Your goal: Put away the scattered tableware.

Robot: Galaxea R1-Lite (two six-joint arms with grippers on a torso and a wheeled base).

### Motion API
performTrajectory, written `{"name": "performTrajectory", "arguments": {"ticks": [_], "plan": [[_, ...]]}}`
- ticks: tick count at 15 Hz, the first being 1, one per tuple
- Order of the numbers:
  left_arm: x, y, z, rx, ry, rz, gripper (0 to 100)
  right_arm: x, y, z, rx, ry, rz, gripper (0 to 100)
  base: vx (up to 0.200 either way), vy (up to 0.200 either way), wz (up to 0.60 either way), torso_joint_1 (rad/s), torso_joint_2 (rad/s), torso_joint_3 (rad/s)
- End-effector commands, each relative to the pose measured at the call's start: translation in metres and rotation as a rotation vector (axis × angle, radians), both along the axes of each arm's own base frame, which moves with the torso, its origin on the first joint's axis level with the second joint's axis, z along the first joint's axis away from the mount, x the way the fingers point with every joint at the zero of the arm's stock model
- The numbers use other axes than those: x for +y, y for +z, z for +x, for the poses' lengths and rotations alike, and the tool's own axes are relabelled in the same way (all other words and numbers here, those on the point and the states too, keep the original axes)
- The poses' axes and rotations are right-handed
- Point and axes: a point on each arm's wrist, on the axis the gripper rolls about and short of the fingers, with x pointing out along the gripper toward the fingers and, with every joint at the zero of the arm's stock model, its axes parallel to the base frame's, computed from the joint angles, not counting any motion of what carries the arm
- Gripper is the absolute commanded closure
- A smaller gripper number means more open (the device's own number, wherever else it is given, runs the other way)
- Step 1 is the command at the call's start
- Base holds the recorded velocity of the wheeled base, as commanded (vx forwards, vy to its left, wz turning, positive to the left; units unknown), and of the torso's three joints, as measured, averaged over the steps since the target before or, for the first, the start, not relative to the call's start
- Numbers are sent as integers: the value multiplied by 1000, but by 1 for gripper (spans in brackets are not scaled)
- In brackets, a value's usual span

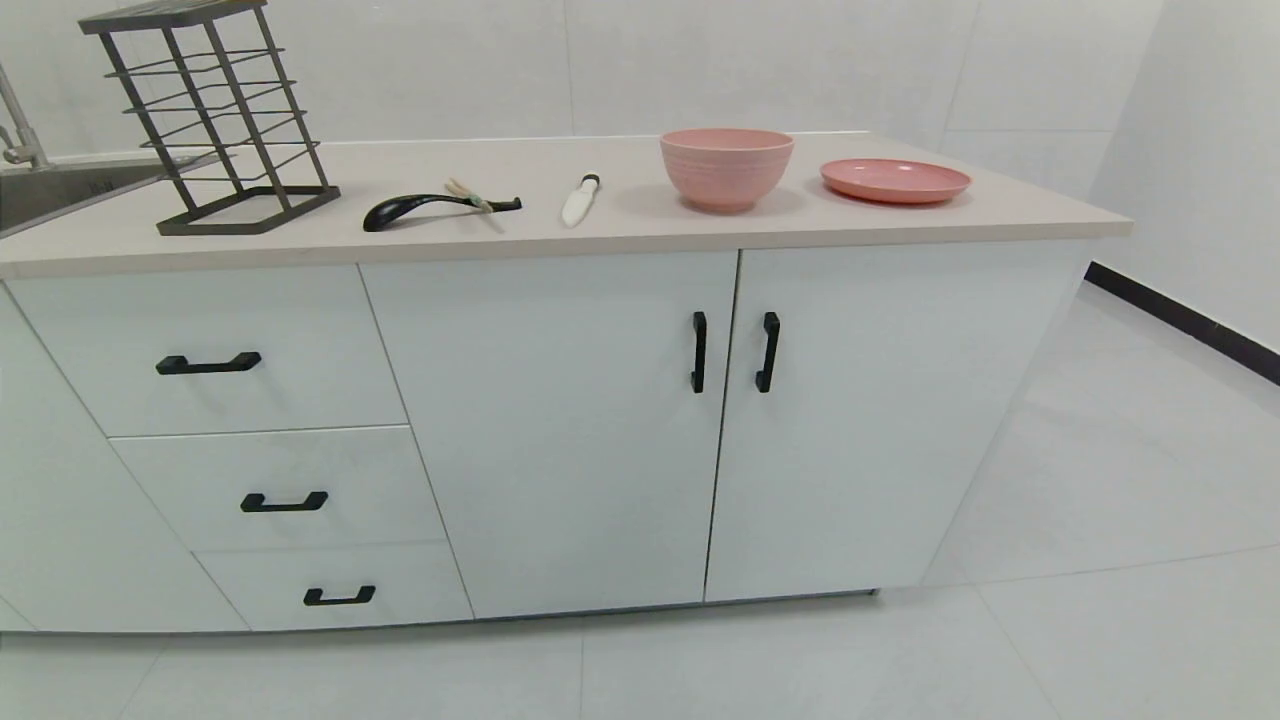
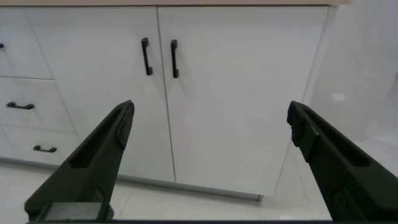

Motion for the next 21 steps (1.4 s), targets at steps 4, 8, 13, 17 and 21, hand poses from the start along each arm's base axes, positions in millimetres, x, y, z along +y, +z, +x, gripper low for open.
{"name": "performTrajectory", "arguments": {"ticks": [4, 8, 13, 17, 21], "plan": [[0, 0, 0, 1, 0, 0, 0, 3, 38, 51, 220, 135, -2, 0, 0, 0, 0, 0, 0, 0], [0, 0, 0, 1, 0, 0, 0, 18, 77, 105, 269, 299, -74, 0, 0, 0, 0, 0, 0, 0], [0, 0, 0, 1, -1, 0, 0, 43, 79, 174, 257, 379, -204, 0, 0, 0, 0, 0, 0, 0], [0, 0, 0, 1, 0, -3, 0, 61, 66, 186, 310, 462, -226, 0, 0, 0, 0, 0, 0, 0], [0, 0, 0, 1, 2, -6, 0, 71, 50, 209, 341, 477, -240, 0, 0, 0, 0, 0, 0, 0]]}}
